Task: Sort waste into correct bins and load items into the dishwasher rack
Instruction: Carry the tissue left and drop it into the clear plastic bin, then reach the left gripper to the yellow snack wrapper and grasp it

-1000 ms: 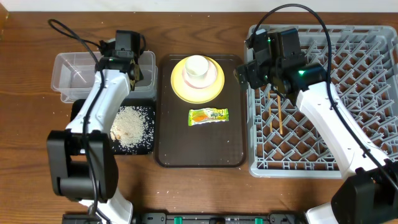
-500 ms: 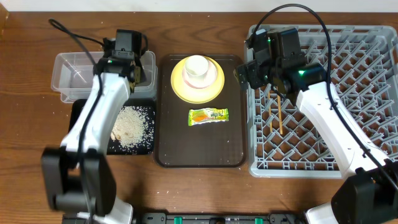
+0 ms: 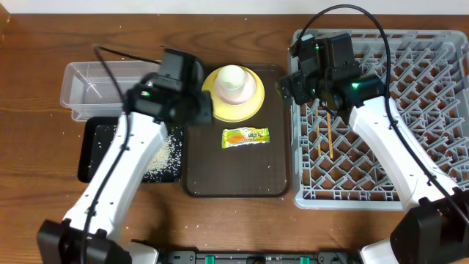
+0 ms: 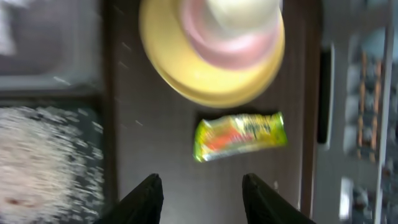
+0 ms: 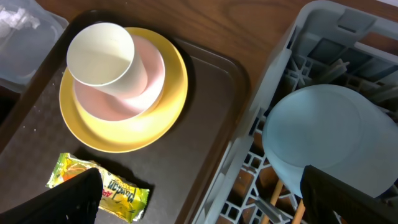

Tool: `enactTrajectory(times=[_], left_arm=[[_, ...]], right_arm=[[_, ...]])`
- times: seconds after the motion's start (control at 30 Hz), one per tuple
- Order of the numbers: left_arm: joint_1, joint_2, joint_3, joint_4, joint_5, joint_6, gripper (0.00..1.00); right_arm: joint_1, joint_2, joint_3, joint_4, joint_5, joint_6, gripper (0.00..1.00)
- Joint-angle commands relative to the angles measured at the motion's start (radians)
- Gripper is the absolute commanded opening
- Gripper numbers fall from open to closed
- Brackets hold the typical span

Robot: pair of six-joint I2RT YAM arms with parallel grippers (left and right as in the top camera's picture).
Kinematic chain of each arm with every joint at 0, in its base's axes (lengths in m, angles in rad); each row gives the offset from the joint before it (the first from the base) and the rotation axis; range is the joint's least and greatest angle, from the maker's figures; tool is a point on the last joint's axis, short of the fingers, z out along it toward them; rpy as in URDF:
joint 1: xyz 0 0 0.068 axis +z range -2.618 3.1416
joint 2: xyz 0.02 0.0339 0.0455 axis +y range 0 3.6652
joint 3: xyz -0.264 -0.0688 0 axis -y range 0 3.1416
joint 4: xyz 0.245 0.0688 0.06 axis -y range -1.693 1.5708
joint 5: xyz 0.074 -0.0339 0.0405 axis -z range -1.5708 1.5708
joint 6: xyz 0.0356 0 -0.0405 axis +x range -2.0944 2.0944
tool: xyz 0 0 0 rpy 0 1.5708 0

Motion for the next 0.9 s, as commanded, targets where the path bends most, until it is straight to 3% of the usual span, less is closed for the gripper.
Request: enactTrajectory(times=[0.0, 0.57, 0.87], left_arm=[[-0.043, 0.028, -0.046, 0.000, 0.037, 0.003, 0.45], [-0.134, 0.253, -0.114, 0.203, 0.032, 0.003, 0.45], [-0.134, 0.288, -0.115, 0.226, -0.065, 0.011, 0.45]], right_arm=[[0.004, 0.008, 0.003, 0.003, 0.002, -0.013, 0.99], [0.004, 0.008, 0.003, 0.003, 0.002, -0.013, 0.99], [0.004, 0.008, 0.003, 0.003, 0.002, -0.013, 0.99]])
